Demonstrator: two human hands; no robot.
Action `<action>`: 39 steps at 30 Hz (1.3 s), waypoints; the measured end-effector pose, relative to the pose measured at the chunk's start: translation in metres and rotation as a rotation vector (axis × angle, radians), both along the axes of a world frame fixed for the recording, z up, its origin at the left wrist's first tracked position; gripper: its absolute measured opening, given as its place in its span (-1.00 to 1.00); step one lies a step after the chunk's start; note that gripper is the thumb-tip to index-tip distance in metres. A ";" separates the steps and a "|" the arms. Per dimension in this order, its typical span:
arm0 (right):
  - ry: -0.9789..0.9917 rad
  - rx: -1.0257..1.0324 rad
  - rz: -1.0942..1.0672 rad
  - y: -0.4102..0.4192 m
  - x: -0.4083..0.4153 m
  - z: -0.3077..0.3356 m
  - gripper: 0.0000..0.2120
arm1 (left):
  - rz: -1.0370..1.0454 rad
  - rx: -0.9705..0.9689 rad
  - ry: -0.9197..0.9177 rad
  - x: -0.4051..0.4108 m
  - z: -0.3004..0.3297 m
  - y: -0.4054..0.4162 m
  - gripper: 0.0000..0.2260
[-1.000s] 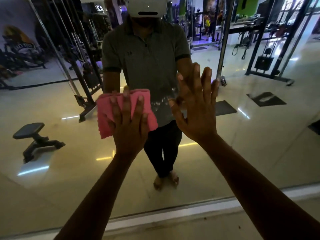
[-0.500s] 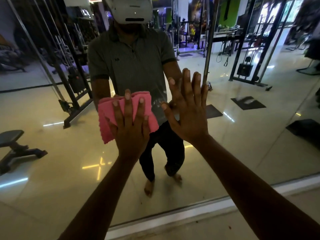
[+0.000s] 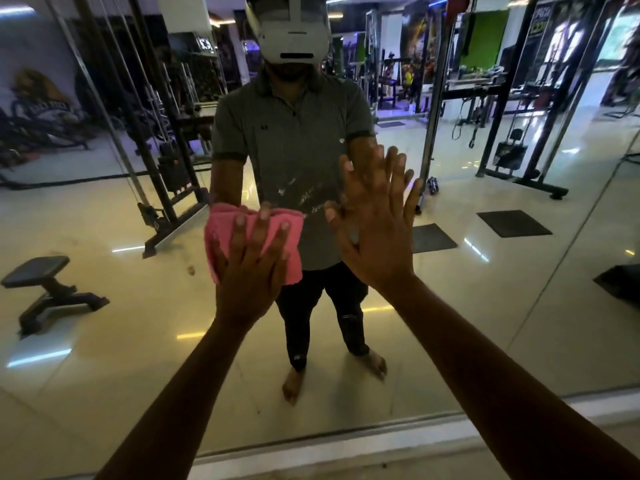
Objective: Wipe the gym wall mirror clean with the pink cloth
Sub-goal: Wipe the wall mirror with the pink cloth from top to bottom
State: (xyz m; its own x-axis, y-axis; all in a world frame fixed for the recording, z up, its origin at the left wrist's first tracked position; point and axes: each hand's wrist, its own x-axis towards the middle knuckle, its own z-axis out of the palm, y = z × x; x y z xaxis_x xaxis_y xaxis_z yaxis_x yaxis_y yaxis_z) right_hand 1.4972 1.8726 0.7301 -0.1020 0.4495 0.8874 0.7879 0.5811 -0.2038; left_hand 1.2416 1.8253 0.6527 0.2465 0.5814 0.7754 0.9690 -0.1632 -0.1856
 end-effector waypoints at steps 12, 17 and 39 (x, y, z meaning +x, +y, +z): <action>-0.026 0.061 -0.002 0.021 0.010 -0.004 -0.34 | -0.044 -0.023 0.144 -0.019 -0.003 0.003 -0.36; -0.020 0.059 -0.009 0.024 0.009 -0.006 -0.44 | 0.069 0.158 -0.237 0.030 0.075 0.026 -0.39; -0.034 0.043 -0.054 0.023 0.006 -0.008 -0.44 | -0.017 0.118 -0.169 0.050 0.068 0.029 -0.41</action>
